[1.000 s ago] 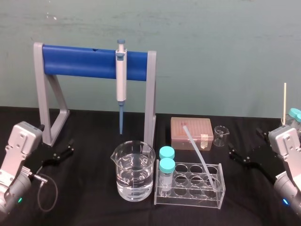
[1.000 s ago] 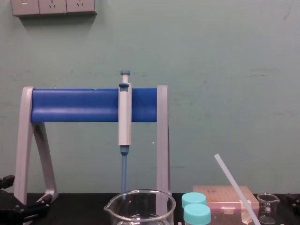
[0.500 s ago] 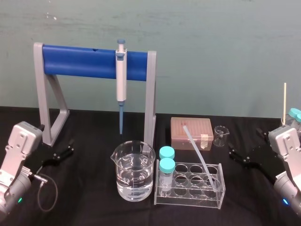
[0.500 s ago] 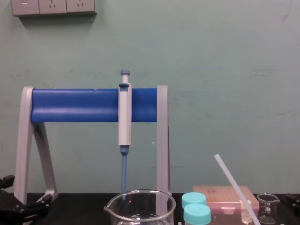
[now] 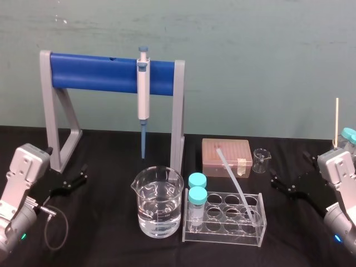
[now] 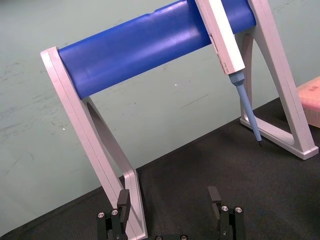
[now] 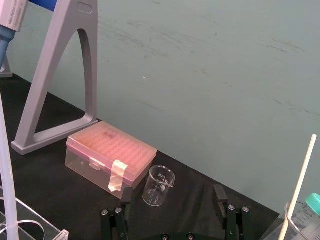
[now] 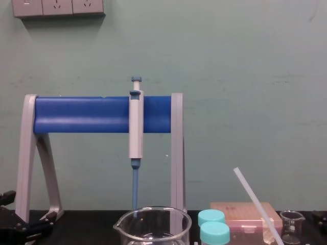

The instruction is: Pick up the stirring rod with one hand, then place it down.

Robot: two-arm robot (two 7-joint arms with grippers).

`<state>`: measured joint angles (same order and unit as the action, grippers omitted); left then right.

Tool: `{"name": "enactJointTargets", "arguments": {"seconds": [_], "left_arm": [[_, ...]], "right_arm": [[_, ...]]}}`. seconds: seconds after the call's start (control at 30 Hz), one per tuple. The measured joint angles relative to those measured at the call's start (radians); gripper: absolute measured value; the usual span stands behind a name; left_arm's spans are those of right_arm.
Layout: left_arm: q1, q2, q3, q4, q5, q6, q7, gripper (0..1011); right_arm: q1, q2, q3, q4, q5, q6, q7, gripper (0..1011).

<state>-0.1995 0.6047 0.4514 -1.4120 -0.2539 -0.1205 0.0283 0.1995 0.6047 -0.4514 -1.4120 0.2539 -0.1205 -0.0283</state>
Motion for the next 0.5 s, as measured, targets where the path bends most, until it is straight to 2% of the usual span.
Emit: {"name": "enactJointTargets", "arguments": {"seconds": [0.5], "left_arm": [[0.0,0.0,0.0,0.0,0.0,0.0,0.0,1000]], "right_arm": [[0.0,0.0,0.0,0.0,0.0,0.0,0.0,1002]]}}
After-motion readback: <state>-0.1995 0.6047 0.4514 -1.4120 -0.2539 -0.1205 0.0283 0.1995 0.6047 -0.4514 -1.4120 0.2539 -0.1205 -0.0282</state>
